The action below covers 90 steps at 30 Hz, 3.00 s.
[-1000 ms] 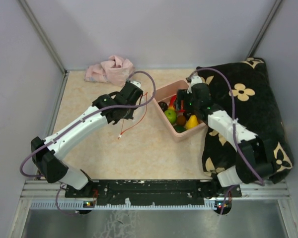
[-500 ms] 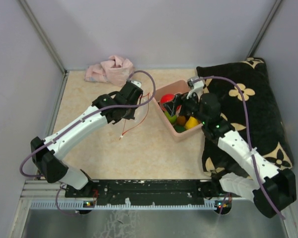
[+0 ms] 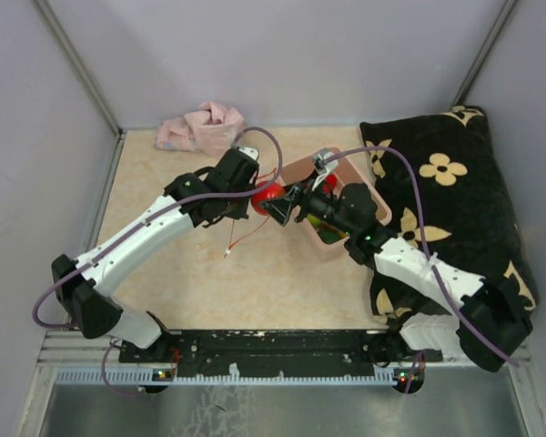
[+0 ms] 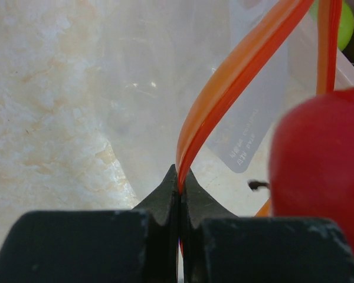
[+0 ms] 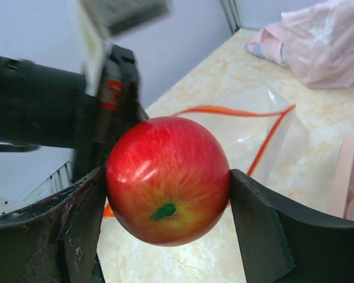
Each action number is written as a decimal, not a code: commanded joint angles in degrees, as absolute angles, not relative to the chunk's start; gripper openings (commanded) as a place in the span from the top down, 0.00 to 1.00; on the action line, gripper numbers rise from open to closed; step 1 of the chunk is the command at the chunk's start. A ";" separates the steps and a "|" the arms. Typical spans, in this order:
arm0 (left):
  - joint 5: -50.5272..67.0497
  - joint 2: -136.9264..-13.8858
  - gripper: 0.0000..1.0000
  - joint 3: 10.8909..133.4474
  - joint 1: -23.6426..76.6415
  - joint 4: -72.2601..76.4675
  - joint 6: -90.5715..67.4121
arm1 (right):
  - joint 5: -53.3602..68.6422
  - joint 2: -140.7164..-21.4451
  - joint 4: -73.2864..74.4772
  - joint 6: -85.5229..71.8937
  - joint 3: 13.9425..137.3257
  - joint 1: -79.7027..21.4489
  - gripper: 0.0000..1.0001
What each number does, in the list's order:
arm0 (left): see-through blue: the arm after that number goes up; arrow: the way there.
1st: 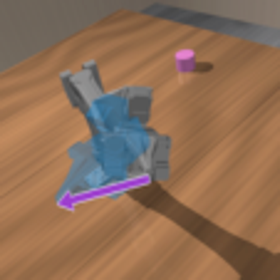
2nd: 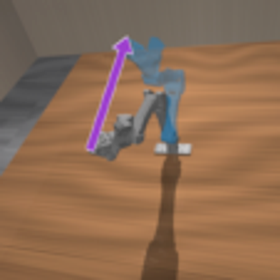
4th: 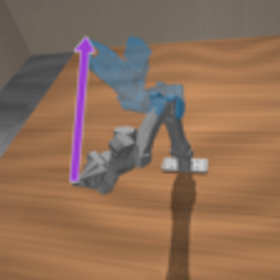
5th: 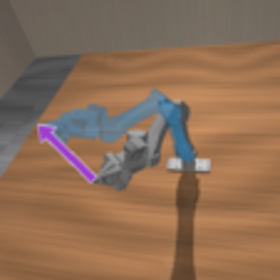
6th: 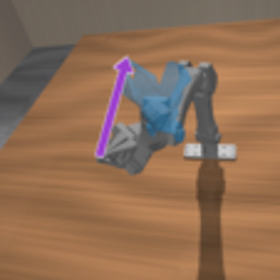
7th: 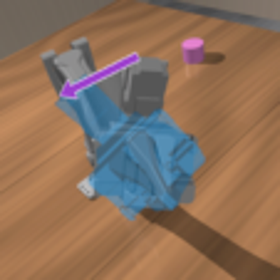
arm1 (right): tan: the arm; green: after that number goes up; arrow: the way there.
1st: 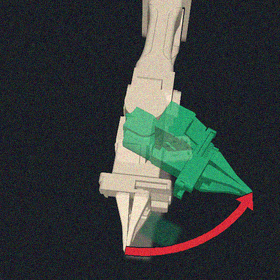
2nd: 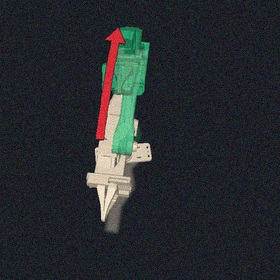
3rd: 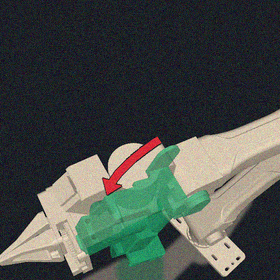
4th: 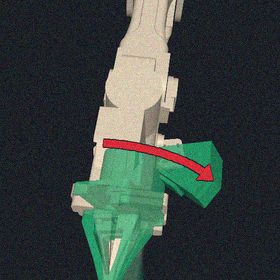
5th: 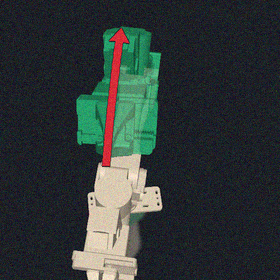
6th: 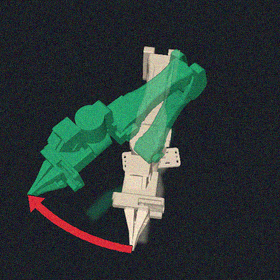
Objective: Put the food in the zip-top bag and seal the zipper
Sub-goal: Place the fake fruit in the zipper food storage bag, then pick up the fake fruit from the bin.
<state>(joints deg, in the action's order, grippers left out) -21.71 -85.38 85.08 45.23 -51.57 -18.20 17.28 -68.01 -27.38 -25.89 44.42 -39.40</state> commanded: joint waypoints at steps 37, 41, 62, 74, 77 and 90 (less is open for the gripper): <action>-8.35 -70.34 1.00 75.15 44.29 -39.63 -24.97 | 15.03 -77.57 -17.75 -24.36 55.00 -41.85 0.24; -7.72 -69.67 1.00 73.92 44.21 -38.93 -25.95 | 15.73 -77.21 -17.87 -24.90 55.27 -42.10 0.24; -8.17 -66.98 1.00 67.63 40.52 -35.75 -26.81 | 14.84 -68.22 -3.13 -19.60 59.74 -41.66 0.01; -9.10 -67.74 1.00 69.10 38.94 -36.55 -21.34 | 1.49 -69.32 23.43 -10.47 67.98 -30.63 0.01; -9.33 -68.59 1.00 69.89 38.85 -36.45 -19.98 | -1.36 -72.63 25.42 -9.69 68.81 -27.51 0.01; -9.01 -69.78 1.00 68.93 38.72 -35.40 -17.20 | -10.52 -85.60 32.56 -5.45 75.99 -22.69 0.01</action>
